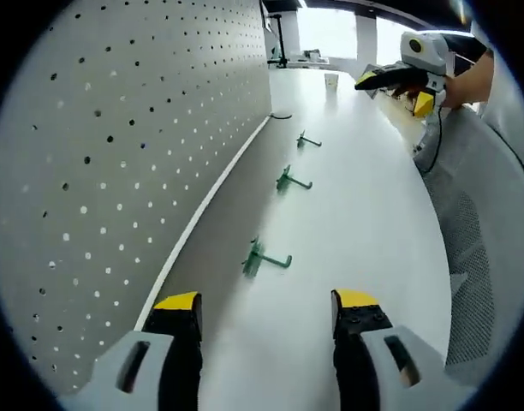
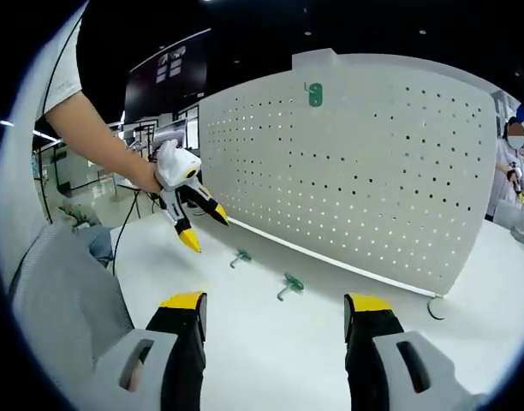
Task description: Insert the hook assembly into the mounting plate slot until the hook locks in place.
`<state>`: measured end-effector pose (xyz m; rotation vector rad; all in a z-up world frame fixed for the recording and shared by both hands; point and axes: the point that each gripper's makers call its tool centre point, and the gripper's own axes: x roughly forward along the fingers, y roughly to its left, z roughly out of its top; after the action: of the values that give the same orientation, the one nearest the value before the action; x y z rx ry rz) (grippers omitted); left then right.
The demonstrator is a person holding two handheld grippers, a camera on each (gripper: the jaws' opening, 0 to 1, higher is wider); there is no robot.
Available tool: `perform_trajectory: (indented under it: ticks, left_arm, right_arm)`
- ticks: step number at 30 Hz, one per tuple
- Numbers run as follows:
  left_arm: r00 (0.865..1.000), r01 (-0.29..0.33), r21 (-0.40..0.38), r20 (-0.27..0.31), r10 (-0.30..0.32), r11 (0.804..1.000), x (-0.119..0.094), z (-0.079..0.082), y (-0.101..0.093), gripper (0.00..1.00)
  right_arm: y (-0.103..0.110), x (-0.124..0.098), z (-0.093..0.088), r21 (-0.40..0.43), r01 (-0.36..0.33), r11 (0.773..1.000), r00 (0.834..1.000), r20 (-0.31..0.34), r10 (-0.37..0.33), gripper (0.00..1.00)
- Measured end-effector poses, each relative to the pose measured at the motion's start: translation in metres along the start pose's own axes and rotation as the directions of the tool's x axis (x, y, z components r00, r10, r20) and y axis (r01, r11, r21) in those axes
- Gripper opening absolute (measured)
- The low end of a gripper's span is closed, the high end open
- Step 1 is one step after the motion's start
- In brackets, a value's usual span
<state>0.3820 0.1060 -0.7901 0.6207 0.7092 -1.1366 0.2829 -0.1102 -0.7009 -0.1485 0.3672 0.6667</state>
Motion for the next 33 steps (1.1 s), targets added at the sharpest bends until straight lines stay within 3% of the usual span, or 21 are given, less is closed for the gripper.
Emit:
perform_trajectory:
  ticks: [8,22,25,28,33]
  left_arm:
    - [0.990,0.091,0.093,-0.114,-0.080,0.991,0.020,-0.007,0.004,0.62]
    - [0.970,0.187,0.182,-0.189,-0.153,0.965,0.048,0.004,0.009,0.58]
    - [0.955,0.225,0.184,-0.238,-0.178,0.957,0.052,-0.005,0.010,0.57]
    - [0.954,0.231,0.162,-0.229,-0.191,0.959,0.054,-0.001,0.011,0.57]
    - [0.947,0.254,0.194,-0.252,-0.202,0.948,0.056,0.002,0.013,0.53]
  right_arm:
    - [-0.003,0.000,0.000,0.016,0.009,1.000,1.000,0.001,-0.009,0.63]
    - [-0.007,-0.003,0.001,0.014,0.025,1.000,1.000,0.007,-0.025,0.63]
    - [-0.008,-0.003,0.000,0.015,0.027,1.000,1.000,0.007,-0.027,0.63]
    - [-0.008,-0.002,0.000,0.018,0.029,0.999,1.000,0.006,-0.029,0.62]
    - [-0.009,-0.002,0.000,0.018,0.034,0.999,0.999,0.007,-0.034,0.62]
